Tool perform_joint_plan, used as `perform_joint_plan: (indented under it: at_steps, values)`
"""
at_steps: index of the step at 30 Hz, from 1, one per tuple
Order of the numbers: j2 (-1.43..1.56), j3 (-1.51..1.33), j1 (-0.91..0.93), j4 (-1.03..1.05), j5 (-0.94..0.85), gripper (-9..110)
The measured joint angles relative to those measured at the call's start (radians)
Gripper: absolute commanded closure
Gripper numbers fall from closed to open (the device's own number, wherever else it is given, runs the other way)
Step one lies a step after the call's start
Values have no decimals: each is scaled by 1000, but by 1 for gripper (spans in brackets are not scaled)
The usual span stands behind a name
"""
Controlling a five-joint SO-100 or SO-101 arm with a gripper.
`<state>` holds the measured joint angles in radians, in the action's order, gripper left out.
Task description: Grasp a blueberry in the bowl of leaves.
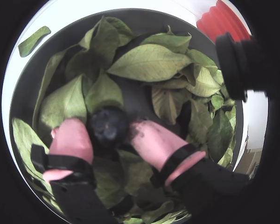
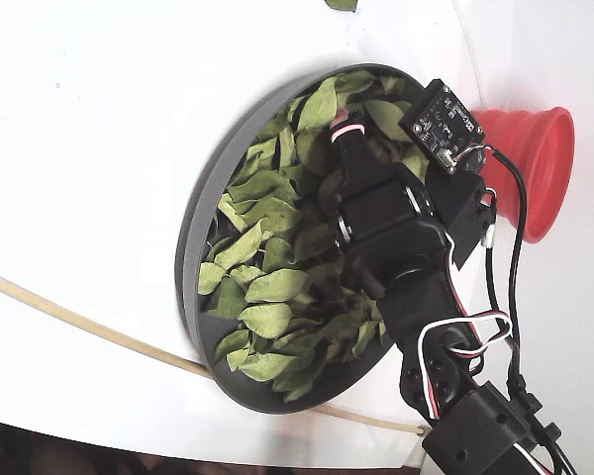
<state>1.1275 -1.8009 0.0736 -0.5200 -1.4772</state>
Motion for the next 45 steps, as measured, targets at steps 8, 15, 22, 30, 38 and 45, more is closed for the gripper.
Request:
perform_joint_plan:
  at_steps: [8, 15, 22, 30, 38, 45]
  values:
    - [-14, 20, 0, -2, -17, 87]
    - [-14, 23, 0, -2, -32, 89]
    - [-14, 23, 0, -2, -32, 90]
    - [-14, 23, 11, -2, -61, 90]
    - [11, -14, 21, -2, -77, 90]
    - [57, -55, 28, -2, -77, 90]
